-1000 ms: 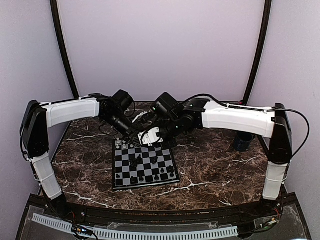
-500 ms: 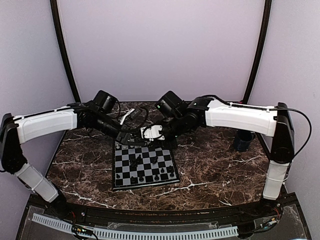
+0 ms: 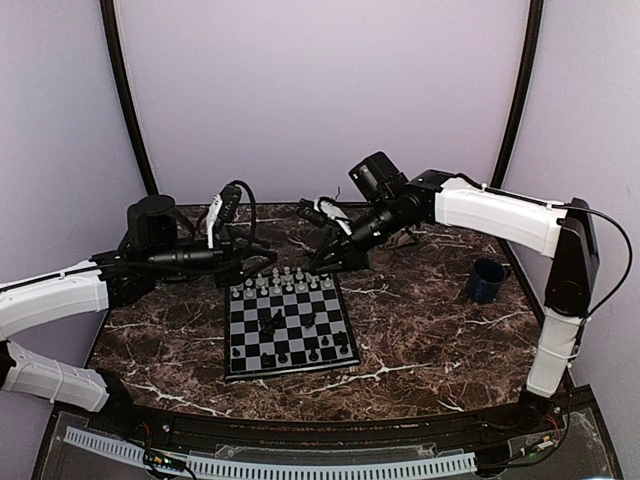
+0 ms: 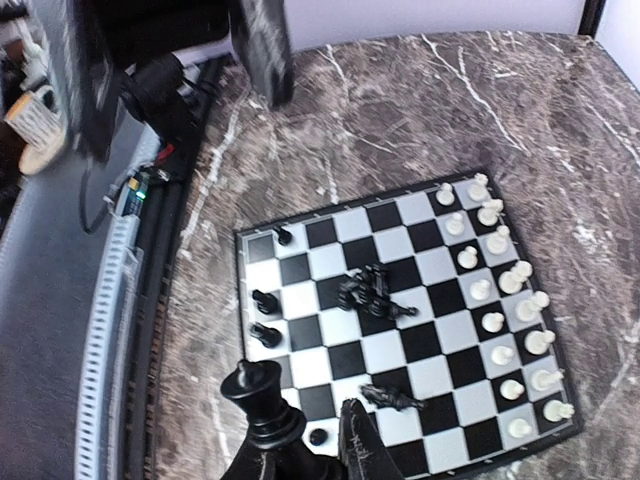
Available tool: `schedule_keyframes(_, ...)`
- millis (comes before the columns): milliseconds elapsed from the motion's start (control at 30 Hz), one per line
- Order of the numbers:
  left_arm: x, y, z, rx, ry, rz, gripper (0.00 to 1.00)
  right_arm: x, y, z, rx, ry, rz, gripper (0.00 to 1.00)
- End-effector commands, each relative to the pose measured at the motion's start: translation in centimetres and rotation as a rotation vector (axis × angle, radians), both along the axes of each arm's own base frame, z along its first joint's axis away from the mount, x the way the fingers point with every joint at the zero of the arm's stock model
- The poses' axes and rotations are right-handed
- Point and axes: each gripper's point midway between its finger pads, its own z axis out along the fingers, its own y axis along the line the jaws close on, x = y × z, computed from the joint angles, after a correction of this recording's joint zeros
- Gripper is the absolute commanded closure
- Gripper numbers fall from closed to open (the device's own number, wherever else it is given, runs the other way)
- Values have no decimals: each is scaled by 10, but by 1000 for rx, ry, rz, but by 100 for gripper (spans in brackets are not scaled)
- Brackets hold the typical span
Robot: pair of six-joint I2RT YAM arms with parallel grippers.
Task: Set up the chess pieces on the board
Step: Pass from the right arm to the left
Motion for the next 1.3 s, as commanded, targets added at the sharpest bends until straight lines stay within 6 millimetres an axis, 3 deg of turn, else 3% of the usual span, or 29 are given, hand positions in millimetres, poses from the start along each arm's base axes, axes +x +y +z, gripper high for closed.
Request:
schedule_keyframes(0,-6,-21,24,-30,-114,-51,51,-11,6,33,128,134,39,86)
schedule_keyframes(367,-4,-51,22,-26,-86,-143,57,-15,5,30,133,162,49,85)
schedule_keyframes(1033,0,-64,14,-22,-7,-182,76,-14,6,23,124,169,48,84)
schedule_keyframes(1267,2,-63,14,-23,6,-167,69,-14,7,22,122,175,46,84)
